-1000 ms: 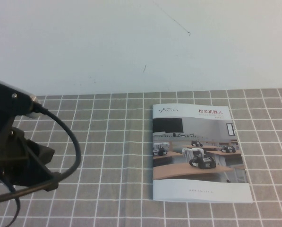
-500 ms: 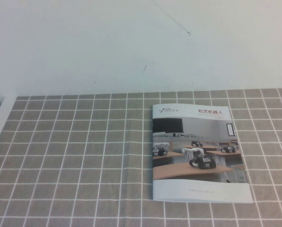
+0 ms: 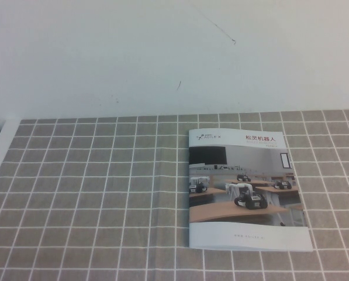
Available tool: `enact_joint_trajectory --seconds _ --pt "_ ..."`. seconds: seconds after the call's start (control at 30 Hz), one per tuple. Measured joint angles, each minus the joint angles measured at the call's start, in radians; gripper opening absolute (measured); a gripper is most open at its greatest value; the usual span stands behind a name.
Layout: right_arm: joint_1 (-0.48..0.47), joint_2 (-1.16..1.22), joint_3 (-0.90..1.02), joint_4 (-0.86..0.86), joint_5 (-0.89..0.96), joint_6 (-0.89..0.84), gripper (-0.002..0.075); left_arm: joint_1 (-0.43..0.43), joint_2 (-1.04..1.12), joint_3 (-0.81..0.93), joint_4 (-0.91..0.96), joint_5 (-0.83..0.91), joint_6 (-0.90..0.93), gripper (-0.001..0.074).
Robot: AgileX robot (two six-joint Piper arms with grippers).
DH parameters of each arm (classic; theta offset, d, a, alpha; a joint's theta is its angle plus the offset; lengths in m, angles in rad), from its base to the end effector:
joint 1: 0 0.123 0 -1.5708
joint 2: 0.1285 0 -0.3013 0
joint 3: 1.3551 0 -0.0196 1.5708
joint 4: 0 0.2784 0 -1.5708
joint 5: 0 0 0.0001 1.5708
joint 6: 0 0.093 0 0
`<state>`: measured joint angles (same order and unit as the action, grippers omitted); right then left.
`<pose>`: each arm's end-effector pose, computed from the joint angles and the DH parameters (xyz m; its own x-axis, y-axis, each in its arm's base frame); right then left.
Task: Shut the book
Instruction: 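Close the open booklet and leave it lying on the table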
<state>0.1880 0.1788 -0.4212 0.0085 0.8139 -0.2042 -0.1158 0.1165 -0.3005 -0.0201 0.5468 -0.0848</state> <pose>0.0511 0.0103 0.2794 -0.4105 -0.2787 -0.8682 -0.2786 0.9449 -0.1716 0.0596 -0.0079 0.2642 -0.2816 -0.0697 -0.9570 0.0974 0.9901 -0.1008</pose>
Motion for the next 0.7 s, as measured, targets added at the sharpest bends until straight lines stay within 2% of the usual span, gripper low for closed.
enact_joint_trajectory --seconds 0.37,0.7 --pt "0.0 0.0 0.0 0.0 -0.002 0.0 -0.0003 0.0 -0.074 0.314 -0.041 -0.278 0.062 -0.0002" --pt "0.0 0.0 0.0 0.004 -0.002 0.0 -0.0003 0.0 -0.126 0.322 -0.041 -0.238 0.101 -0.0002"
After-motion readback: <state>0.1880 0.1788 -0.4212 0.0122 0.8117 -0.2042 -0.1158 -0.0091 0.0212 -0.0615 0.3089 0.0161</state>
